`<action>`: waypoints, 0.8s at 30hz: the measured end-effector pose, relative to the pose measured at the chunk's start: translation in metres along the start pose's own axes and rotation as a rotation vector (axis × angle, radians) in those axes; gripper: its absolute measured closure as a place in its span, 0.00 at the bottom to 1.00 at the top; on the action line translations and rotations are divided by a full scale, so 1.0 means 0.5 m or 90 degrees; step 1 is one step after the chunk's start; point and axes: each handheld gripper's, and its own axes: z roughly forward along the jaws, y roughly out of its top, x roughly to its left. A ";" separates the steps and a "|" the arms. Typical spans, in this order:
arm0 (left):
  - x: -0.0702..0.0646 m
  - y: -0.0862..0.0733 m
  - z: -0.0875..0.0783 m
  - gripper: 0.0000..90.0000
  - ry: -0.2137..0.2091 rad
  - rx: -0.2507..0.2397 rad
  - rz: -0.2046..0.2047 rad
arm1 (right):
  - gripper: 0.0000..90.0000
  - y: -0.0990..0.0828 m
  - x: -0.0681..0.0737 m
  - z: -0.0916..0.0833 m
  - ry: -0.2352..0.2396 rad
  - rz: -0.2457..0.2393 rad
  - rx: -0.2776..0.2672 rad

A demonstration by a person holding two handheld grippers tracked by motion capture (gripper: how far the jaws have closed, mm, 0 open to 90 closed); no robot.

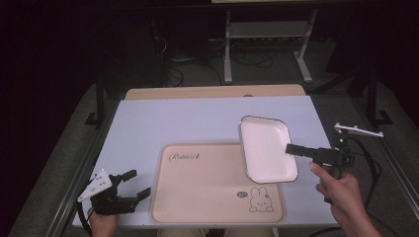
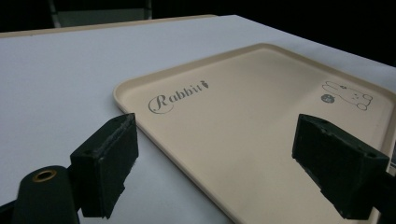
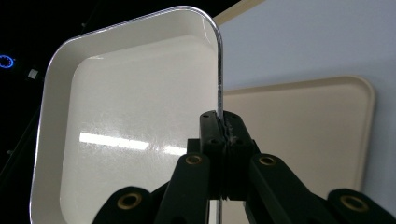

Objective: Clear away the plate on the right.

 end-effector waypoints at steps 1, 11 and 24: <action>-0.001 0.000 0.001 0.16 0.000 -0.001 -0.001 | 0.98 -0.001 0.006 0.004 0.002 -0.006 -0.001; 0.000 0.000 -0.002 0.16 0.001 -0.002 0.000 | 0.98 -0.021 0.018 0.056 -0.002 -0.012 0.020; 0.001 -0.001 -0.003 0.16 0.002 -0.005 -0.004 | 0.98 -0.052 0.010 0.139 0.005 0.012 0.027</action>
